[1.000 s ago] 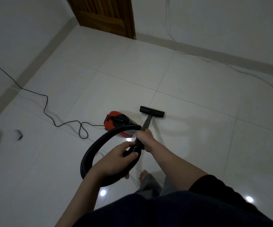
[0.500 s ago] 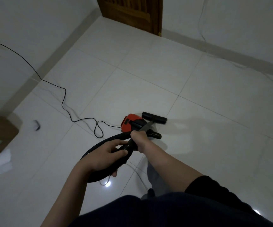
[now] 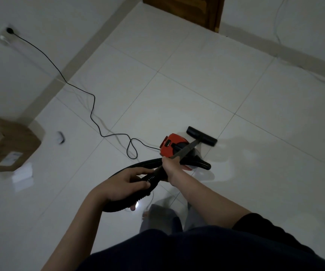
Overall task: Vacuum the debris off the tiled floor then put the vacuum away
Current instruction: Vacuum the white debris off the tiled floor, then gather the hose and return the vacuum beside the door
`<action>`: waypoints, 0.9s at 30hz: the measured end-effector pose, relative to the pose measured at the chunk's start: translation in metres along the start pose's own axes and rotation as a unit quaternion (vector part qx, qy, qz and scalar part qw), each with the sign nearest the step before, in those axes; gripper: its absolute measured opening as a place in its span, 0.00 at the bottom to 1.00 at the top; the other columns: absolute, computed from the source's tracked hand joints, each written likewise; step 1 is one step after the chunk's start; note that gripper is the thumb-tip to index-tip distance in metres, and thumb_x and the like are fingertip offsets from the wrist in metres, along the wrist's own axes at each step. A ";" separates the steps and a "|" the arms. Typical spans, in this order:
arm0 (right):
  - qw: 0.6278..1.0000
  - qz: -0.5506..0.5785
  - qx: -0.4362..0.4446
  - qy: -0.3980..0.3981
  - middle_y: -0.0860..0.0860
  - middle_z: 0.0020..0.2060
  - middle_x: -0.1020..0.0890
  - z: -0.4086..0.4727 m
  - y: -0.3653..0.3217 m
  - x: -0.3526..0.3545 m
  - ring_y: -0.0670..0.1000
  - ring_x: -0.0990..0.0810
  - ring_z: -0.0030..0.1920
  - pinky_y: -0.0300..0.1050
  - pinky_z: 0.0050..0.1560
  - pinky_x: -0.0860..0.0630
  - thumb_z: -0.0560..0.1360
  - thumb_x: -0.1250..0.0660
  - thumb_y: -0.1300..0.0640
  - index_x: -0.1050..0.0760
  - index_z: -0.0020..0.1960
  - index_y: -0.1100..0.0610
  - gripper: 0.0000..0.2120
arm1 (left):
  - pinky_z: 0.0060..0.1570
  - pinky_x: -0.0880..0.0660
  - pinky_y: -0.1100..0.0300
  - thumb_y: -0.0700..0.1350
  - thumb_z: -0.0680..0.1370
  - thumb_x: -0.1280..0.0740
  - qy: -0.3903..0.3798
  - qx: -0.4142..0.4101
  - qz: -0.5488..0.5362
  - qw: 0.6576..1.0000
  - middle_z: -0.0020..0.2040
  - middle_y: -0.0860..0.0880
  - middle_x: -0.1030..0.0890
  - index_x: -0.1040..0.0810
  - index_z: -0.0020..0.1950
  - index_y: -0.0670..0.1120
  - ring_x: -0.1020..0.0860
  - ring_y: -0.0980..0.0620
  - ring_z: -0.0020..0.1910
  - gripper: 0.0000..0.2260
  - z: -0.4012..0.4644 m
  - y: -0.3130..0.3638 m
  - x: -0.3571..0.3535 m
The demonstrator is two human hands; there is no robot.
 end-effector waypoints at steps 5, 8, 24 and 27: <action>0.998 -0.037 0.042 -0.031 0.55 0.56 0.23 -0.008 0.011 -0.012 0.53 0.18 0.44 0.50 0.40 0.18 0.82 0.39 0.47 0.63 0.81 0.46 0.39 | 0.36 0.21 0.52 0.44 0.80 0.35 -0.023 -0.019 0.010 1.000 0.50 0.41 0.17 0.31 0.70 0.55 0.19 0.46 0.31 0.20 0.006 -0.021 0.022; 0.992 -0.064 0.106 -0.037 0.56 0.64 0.23 -0.012 0.023 -0.022 0.54 0.18 0.48 0.48 0.42 0.19 0.82 0.41 0.42 0.64 0.81 0.46 0.39 | 0.35 0.21 0.52 0.44 0.80 0.36 -0.043 -0.038 0.016 0.998 0.49 0.39 0.18 0.31 0.70 0.54 0.20 0.43 0.31 0.19 0.008 -0.032 0.037; 0.928 -0.127 0.347 -0.038 0.50 0.78 0.39 -0.038 0.073 -0.103 0.50 0.39 0.77 0.55 0.74 0.35 0.64 0.38 0.20 0.43 0.75 0.32 0.43 | 0.38 0.22 0.57 0.37 0.71 0.24 -0.005 -0.188 0.078 0.979 0.43 0.46 0.17 0.23 0.60 0.52 0.19 0.50 0.37 0.21 -0.020 -0.087 0.110; 0.919 -0.193 0.343 -0.018 0.51 0.77 0.34 -0.043 0.067 -0.105 0.49 0.35 0.75 0.53 0.75 0.36 0.67 0.40 0.22 0.42 0.78 0.39 0.45 | 0.44 0.21 0.48 0.37 0.70 0.24 0.038 -0.207 0.061 0.976 0.47 0.41 0.16 0.23 0.62 0.49 0.19 0.44 0.39 0.22 -0.028 -0.094 0.115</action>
Point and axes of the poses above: each hand's wrist, its own z-axis towards the middle knuckle, its own x-axis out of the back of the hand, y = z × x, the point moved 4 cm from there along z, towards the middle knuckle
